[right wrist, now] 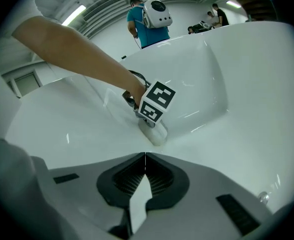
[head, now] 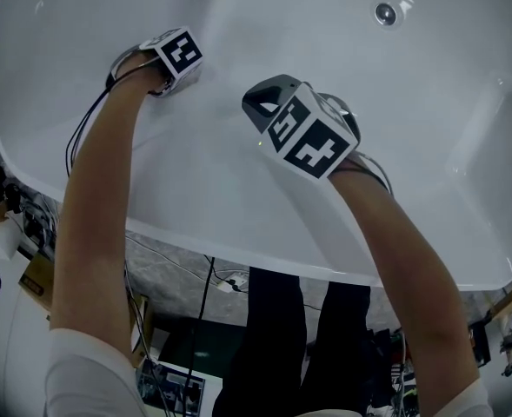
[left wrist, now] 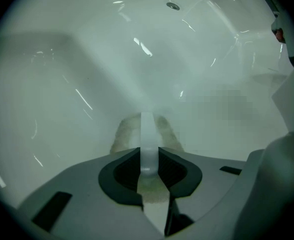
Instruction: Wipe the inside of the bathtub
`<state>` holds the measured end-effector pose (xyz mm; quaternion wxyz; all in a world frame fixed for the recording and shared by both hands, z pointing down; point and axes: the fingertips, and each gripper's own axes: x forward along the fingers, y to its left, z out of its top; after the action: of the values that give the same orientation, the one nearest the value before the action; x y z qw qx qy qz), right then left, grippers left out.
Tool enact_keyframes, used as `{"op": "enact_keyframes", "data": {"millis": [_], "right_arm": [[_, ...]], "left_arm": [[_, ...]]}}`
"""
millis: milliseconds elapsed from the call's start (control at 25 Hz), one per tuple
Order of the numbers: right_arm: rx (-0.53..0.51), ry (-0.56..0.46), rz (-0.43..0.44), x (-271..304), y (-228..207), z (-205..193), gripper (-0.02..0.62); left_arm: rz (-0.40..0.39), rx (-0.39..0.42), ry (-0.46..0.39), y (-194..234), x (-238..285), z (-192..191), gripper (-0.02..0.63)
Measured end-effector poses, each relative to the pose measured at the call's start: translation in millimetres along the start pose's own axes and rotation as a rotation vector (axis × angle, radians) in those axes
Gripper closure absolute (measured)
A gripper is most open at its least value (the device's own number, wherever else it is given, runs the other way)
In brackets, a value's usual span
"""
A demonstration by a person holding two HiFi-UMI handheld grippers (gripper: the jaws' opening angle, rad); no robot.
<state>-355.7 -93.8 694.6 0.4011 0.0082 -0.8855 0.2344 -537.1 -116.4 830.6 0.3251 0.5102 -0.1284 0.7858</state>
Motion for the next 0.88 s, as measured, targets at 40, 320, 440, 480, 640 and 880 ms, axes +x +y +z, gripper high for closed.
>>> {"op": "enact_keyframes", "data": {"millis": [40, 320, 440, 480, 640, 880], "right_arm": [[-0.008, 0.011, -0.002, -2, -2, -4, 0.575], [0.057, 0.048, -0.041, -36, -25, -44, 0.575], [0.086, 0.057, -0.063, -53, -33, -63, 0.575], [0.097, 0.055, -0.069, -60, -36, -71, 0.575], [0.127, 0.056, -0.082, -89, -39, -106, 0.575], [0.155, 0.041, -0.096, -122, -36, -127, 0.575]], "left_arm": [[-0.004, 0.005, -0.002, -3, 0, 4, 0.517], [-0.054, 0.025, -0.023, -40, -10, 48, 0.515], [-0.081, 0.042, -0.041, -59, -13, 69, 0.515], [-0.091, 0.042, -0.042, -67, -15, 75, 0.517], [-0.101, 0.057, -0.05, -105, -23, 105, 0.515], [-0.122, 0.061, -0.066, -142, -37, 133, 0.515]]}}
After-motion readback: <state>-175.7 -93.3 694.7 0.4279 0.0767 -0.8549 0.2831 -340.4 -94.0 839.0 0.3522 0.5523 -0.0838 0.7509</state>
